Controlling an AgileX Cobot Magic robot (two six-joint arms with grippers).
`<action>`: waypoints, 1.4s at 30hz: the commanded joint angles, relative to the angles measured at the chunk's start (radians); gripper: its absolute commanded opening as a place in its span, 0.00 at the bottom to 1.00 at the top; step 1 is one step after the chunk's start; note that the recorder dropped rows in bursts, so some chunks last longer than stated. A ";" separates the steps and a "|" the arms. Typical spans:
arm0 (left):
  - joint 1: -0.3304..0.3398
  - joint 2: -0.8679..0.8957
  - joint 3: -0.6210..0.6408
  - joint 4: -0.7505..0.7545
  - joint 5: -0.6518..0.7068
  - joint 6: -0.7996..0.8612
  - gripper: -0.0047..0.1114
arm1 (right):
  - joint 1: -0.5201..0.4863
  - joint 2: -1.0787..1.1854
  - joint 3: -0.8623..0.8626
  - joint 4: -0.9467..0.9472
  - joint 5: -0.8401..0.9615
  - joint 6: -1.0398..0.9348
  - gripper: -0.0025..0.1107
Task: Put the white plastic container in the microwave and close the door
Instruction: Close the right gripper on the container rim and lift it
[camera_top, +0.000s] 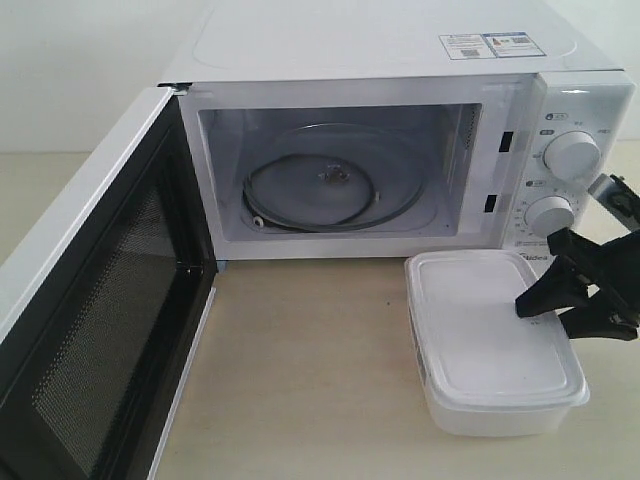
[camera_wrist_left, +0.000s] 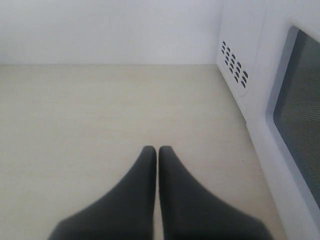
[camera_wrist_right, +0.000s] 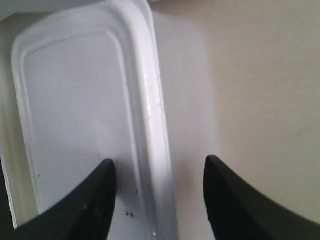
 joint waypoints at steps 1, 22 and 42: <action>-0.001 -0.003 0.004 -0.003 -0.002 -0.009 0.07 | 0.000 0.005 -0.003 0.011 -0.015 -0.015 0.47; -0.001 -0.003 0.004 -0.003 -0.002 -0.009 0.07 | 0.002 -0.138 0.046 0.053 0.063 -0.022 0.02; -0.001 -0.003 0.004 -0.003 -0.002 -0.009 0.07 | 0.093 -0.572 0.236 0.124 0.073 -0.026 0.02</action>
